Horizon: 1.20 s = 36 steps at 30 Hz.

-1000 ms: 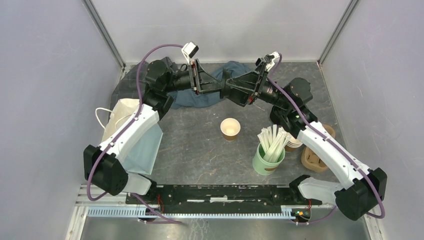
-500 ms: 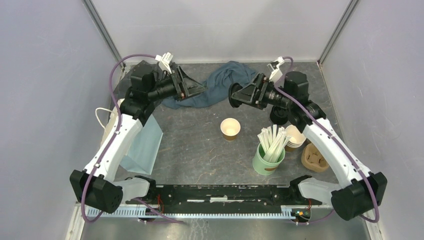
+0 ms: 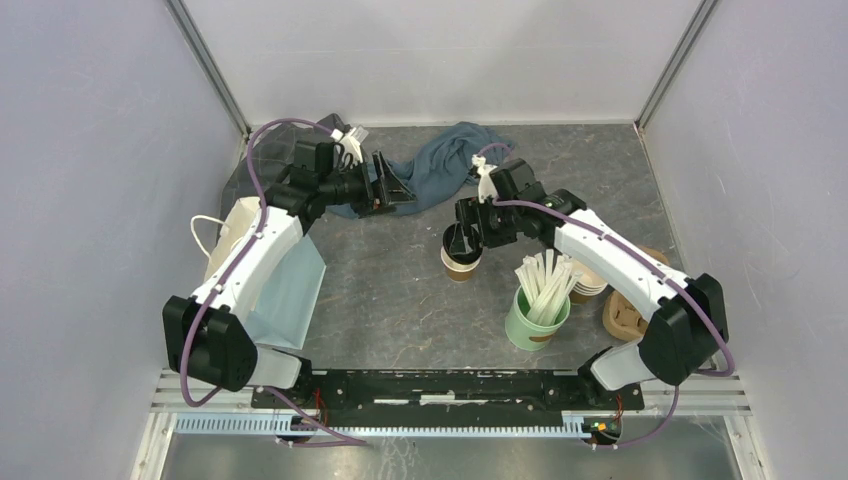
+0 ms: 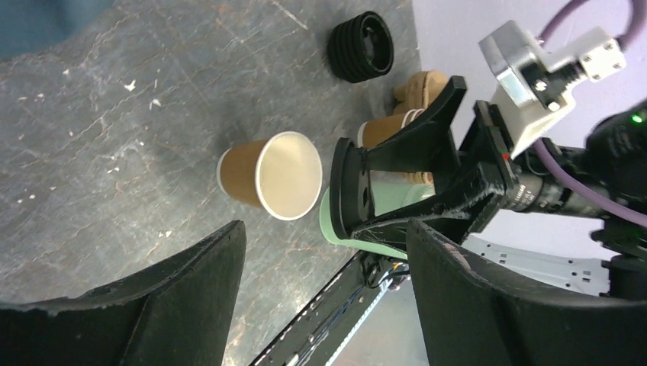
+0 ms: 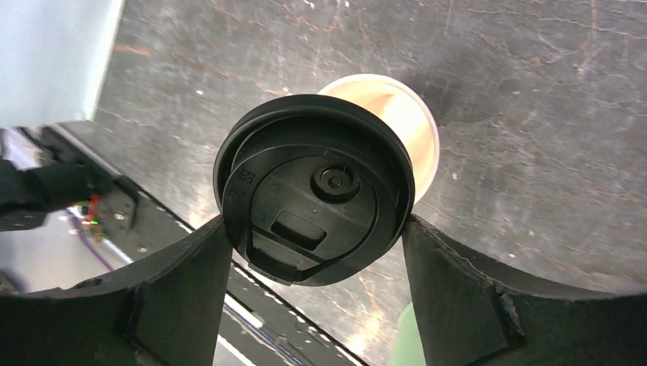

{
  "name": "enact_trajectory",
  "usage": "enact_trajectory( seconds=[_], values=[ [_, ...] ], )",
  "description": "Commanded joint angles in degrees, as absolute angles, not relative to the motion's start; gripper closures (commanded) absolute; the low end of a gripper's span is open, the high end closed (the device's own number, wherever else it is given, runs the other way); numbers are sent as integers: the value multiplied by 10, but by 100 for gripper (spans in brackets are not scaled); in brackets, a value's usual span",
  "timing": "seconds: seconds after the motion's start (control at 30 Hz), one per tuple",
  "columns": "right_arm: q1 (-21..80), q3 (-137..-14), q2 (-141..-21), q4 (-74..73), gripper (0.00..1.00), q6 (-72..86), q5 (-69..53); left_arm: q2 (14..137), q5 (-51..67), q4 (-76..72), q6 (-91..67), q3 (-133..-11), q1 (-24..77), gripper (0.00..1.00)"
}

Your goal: Pack the takeout coffee

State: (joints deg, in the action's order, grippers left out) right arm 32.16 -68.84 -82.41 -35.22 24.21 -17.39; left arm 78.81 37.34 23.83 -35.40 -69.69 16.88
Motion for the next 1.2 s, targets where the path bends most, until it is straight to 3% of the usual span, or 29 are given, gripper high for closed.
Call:
enact_trajectory(
  seconds=[0.0, 0.47, 1.17],
  values=[
    [358, -749, -839, -422, 31, 175, -53, 794, 363, 262, -308, -710, 169, 18],
    [435, -858, -963, -501, 31, 108, 80, 848, 335, 291, -292, -724, 169, 18],
    [434, -905, -1018, -559, 31, 92, 34, 850, 335, 291, -288, -715, 169, 14]
  ],
)
